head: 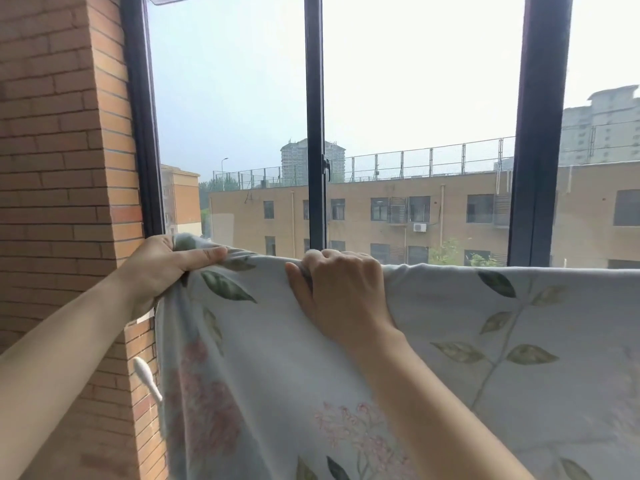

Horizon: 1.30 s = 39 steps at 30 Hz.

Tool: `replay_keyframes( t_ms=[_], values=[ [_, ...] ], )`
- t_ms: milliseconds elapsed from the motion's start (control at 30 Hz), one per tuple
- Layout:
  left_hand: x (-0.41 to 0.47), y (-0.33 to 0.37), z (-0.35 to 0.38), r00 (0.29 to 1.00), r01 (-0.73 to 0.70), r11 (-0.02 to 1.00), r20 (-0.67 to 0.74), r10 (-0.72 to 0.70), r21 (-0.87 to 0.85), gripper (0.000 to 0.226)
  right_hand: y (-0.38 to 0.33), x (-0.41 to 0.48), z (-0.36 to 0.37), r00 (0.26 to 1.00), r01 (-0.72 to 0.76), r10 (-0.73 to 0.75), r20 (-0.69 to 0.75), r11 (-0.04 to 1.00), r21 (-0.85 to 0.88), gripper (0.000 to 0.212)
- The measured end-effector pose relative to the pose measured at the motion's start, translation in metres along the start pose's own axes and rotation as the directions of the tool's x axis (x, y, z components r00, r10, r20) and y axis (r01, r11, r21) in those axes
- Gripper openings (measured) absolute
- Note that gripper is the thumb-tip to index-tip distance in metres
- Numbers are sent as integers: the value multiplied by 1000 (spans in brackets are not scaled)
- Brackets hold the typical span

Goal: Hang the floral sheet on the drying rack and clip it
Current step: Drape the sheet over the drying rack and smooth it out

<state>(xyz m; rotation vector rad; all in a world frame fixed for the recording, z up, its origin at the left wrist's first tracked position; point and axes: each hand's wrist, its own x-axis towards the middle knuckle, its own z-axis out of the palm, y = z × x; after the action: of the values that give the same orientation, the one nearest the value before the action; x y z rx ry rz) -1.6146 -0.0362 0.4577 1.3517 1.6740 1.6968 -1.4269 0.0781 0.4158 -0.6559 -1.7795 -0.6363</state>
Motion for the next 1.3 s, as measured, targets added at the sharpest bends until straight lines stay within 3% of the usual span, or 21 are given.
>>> replay_keyframes(
  t_ms=[133,233,333,433,533,700,800,900,1133,1300],
  values=[
    [4,-7,-8,999,-22,995,24,25,-100,23,2,0,-2,1000,13,-13,2,1000,-28,42],
    [5,-15,-21,998,-63,983,20,68,-175,47,1,-1,-3,1000,20,-19,18,998,-52,42],
    [9,-20,-26,978,-199,978,-51,202,63,54,0,1,-3,1000,2,0,29,998,-55,40],
    [8,-21,-22,906,-312,869,-156,394,384,46,-2,1,-3,998,-9,12,66,999,-42,40],
    [0,-26,-22,850,-358,791,-177,496,496,40,-3,1,-4,995,-21,27,92,998,-67,44],
    [6,-36,-31,867,-302,861,-258,426,409,46,-11,4,-2,988,-25,37,152,996,-80,47],
    [20,-37,-36,936,-189,980,-292,198,58,37,-14,6,0,983,-30,41,179,997,-66,46],
    [29,-41,-43,963,-123,962,-263,56,-243,33,-15,5,-2,982,-33,43,186,998,-59,45],
    [52,-31,-41,957,-126,941,-287,32,-315,50,-14,5,-7,976,-37,48,215,998,-57,43],
    [52,-42,-41,947,-172,967,-302,110,-187,44,-11,2,-13,972,-42,59,228,996,-78,49]
  ],
)
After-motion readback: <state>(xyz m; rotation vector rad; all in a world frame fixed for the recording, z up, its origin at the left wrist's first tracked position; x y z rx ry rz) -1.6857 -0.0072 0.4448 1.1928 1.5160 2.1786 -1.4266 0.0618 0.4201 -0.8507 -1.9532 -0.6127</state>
